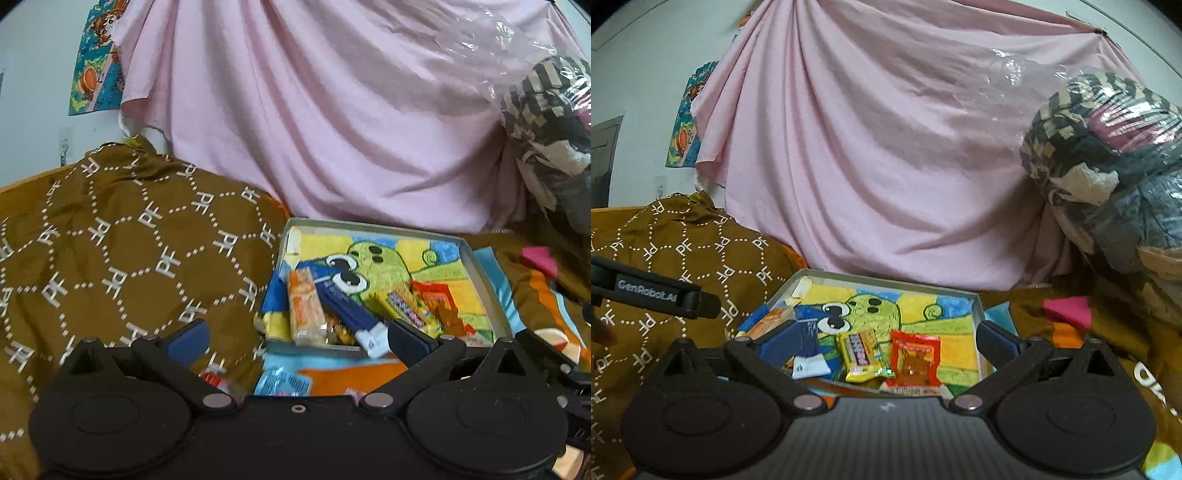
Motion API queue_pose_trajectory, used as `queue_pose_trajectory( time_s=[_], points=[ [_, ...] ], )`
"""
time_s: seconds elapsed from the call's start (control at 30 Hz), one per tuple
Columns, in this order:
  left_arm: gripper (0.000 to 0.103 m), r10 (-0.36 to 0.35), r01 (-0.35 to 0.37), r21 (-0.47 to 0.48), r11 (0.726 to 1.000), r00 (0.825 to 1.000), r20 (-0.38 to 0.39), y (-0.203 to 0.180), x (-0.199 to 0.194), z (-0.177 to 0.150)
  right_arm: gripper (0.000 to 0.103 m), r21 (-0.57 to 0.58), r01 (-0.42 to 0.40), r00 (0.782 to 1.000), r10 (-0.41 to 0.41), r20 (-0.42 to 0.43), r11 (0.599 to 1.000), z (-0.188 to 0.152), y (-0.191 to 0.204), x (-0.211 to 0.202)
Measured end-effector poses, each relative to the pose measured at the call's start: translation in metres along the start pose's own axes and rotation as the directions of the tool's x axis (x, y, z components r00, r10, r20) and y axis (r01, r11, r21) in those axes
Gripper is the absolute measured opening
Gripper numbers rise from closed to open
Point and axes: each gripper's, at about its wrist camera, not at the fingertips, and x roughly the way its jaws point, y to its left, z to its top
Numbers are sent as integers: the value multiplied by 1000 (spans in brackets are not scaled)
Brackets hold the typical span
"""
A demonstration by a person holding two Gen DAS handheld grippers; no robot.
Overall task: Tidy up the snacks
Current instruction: 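Move both tools back over the remaining snacks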
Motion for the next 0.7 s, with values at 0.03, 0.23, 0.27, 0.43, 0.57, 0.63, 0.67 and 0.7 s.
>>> queue_pose_trajectory(
  time_s=[0.03,0.23,0.27,0.43,0.57,0.63,0.67,0.7],
  points=[
    [102,6,-6,-1,1000,1000,-3,1,-4,-3,103,8,-2,1000,2,-6,1000,-1,-1,-4],
    [102,26,-25,31,999,999,-31,1,-27,-20,103,24,-5,999,6,-45,1000,-14,-3,-31],
    [102,27,-25,35,999,999,-35,0,-30,-23,103,20,-6,998,7,-55,1000,-17,-3,-35],
    [102,39,-36,62,997,998,-49,-3,-46,-37,103,23,-4,996,6,-87,1000,-25,-3,-52],
    [102,51,-47,72,996,997,-66,-3,-56,-47,103,36,2,995,2,-98,999,-29,-4,-66],
    [102,55,-50,73,996,995,-77,-3,-61,-52,103,42,7,994,-2,-106,999,-30,-4,-70],
    [102,58,-52,75,996,995,-83,-3,-63,-54,103,43,8,994,-3,-111,999,-32,-4,-73],
    [102,61,-54,76,996,994,-87,-3,-65,-56,103,45,9,993,-4,-116,999,-33,-4,-75]
  ],
)
